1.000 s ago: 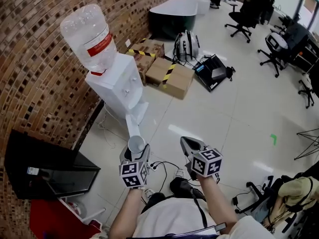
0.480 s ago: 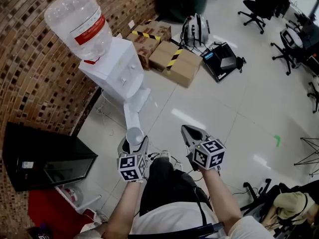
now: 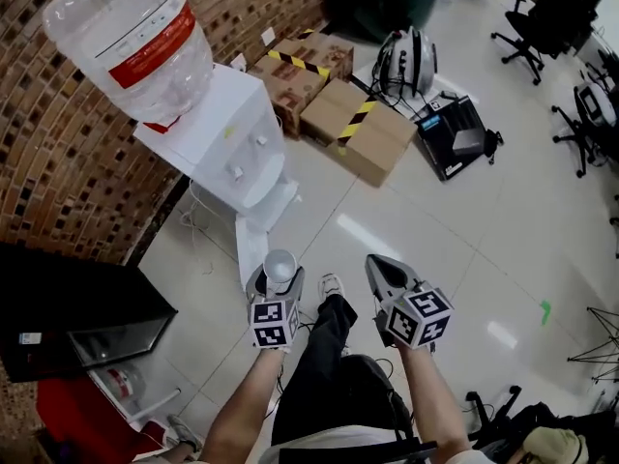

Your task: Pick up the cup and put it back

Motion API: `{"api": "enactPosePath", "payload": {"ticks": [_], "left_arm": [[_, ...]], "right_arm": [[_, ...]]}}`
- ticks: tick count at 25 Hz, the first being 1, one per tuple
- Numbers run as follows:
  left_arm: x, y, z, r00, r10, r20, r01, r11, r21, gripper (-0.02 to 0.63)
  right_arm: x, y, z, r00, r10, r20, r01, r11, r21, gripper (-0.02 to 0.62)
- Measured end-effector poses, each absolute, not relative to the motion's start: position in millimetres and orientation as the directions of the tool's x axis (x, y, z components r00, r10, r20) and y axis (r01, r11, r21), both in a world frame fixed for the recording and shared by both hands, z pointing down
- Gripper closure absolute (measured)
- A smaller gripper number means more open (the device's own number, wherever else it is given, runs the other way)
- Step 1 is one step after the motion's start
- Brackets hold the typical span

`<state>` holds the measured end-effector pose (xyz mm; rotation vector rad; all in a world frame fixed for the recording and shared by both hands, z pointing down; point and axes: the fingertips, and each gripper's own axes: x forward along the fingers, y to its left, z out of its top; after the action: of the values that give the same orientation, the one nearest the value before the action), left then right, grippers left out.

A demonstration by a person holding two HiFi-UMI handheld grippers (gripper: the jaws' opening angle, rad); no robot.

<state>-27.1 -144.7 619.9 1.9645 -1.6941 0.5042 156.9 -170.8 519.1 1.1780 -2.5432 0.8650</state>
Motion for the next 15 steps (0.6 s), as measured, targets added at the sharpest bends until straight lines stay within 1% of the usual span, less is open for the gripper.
{"api": "enactPosePath", "payload": {"ticks": [3, 7, 15], "left_arm": [[-30.7, -187.6, 672.0, 0.153, -0.810, 0.566, -0.986, -0.091, 0.136, 0.270], [-51.9, -241.8, 744.0, 0.111, -0.824, 0.556, -0.990, -0.045, 0.132, 0.272], [-94.2, -311.4, 905.5, 0.004, -0.820, 0.572, -0.989, 0.082, 0.125, 0.272]], "right_arm": [[140.2, -204.1, 550.2, -0.680, -0.598, 0.424, -0.733, 0.545, -0.408, 0.592], [112.0, -243.5, 597.0, -0.707, -0.574, 0.413, -0.706, 0.595, -0.384, 0.592], [70.9, -296.1, 724.0, -0.778, -0.474, 0.412, -0.623, 0.667, -0.408, 0.591]]}}
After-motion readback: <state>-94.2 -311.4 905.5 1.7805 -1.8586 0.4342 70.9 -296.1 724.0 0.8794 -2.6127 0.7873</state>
